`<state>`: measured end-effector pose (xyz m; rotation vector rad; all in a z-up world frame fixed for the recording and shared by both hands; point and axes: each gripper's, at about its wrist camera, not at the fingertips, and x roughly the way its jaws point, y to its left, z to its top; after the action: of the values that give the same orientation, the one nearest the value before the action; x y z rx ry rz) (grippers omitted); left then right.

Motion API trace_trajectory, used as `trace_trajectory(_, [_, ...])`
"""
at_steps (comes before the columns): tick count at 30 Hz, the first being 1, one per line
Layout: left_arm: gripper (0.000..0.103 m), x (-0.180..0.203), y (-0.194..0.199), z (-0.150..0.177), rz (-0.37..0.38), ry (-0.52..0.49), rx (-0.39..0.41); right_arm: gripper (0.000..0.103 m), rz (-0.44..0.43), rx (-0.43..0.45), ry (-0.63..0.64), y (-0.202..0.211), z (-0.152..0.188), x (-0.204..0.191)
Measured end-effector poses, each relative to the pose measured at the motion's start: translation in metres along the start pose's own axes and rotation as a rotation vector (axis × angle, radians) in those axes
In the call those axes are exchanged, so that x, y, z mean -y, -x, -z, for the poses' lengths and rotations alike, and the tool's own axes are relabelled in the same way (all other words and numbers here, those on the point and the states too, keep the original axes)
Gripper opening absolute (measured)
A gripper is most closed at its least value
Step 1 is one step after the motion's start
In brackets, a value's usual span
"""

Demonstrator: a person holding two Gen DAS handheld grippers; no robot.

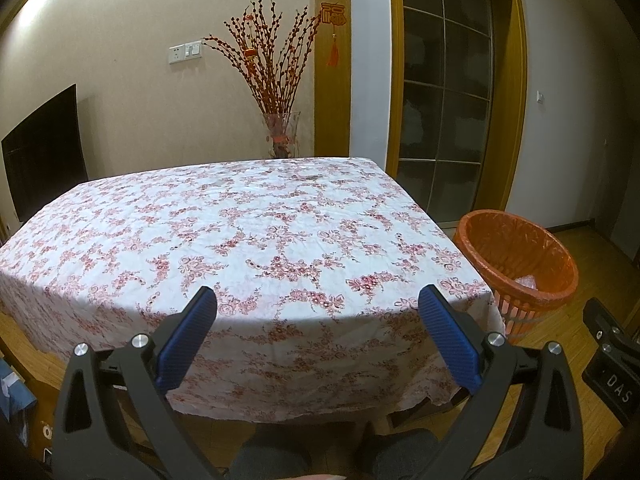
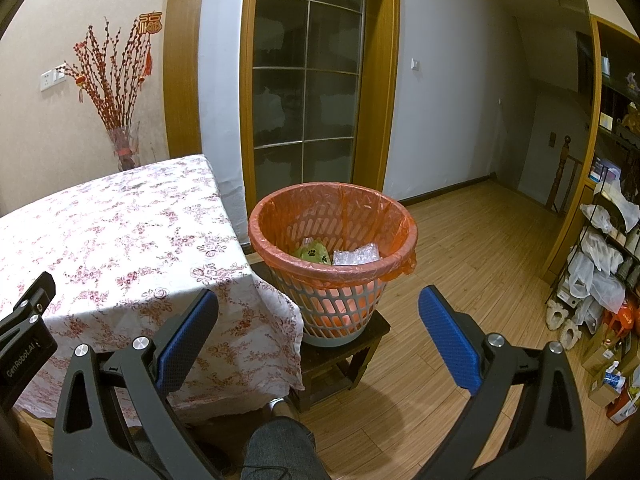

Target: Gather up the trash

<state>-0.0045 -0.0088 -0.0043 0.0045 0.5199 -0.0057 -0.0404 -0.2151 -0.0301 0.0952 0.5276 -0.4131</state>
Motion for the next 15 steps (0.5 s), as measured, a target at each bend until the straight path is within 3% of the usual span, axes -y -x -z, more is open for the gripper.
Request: trace_trajectory(15, [0.099,0.0017,0.0012,-0.0009,0.001,-0.001,0.001,0.099,-0.001,-0.001,0.000,-0.0001,-0.0001,0.0000])
